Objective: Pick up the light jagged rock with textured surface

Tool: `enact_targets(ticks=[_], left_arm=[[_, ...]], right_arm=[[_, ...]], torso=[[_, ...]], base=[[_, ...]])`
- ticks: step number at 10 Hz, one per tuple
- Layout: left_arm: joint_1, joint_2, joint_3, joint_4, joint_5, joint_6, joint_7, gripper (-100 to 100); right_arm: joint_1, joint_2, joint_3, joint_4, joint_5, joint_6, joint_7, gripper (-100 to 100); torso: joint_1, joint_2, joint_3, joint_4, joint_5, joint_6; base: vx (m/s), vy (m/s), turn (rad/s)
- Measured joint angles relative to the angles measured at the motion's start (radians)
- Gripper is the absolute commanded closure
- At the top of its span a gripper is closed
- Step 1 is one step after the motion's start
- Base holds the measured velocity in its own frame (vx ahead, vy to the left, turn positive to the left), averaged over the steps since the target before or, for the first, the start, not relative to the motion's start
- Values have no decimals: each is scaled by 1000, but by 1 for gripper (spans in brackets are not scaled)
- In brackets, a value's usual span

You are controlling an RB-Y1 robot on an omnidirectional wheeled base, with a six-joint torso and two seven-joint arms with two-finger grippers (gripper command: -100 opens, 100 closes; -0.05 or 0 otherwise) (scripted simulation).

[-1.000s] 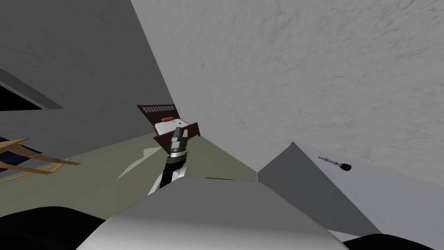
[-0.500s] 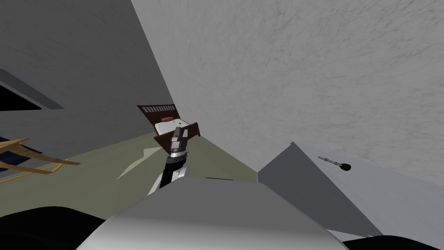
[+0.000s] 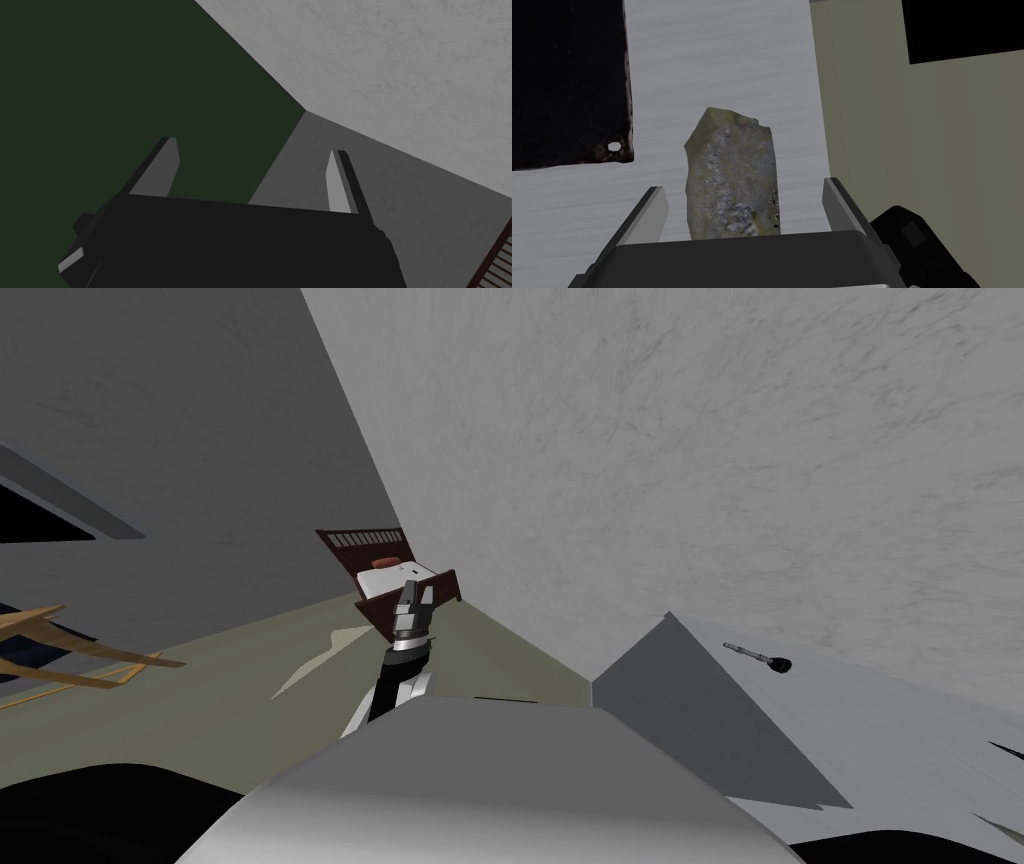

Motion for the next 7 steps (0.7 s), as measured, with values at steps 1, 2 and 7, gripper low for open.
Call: enact_targets(ticks=[1, 2, 7], left_arm=[[0, 0, 0, 0, 0, 0, 0, 0], [0, 0, 0, 0, 0, 0, 0, 0], [0, 0, 0, 0, 0, 0, 0, 0]], right_arm=[[-18, -2, 12, -11, 12, -1, -13, -100], [-63, -3, 37, -21, 39, -3, -32, -100], [-39, -32, 47, -115, 44, 13, -128, -100]], torso=[[0, 1, 0, 0, 0, 0], [-1, 2, 1, 0, 0, 0], [-1, 1, 0, 0, 0, 0]], base=[[-62, -30, -23], [-53, -26, 1], [-36, -17, -12]])
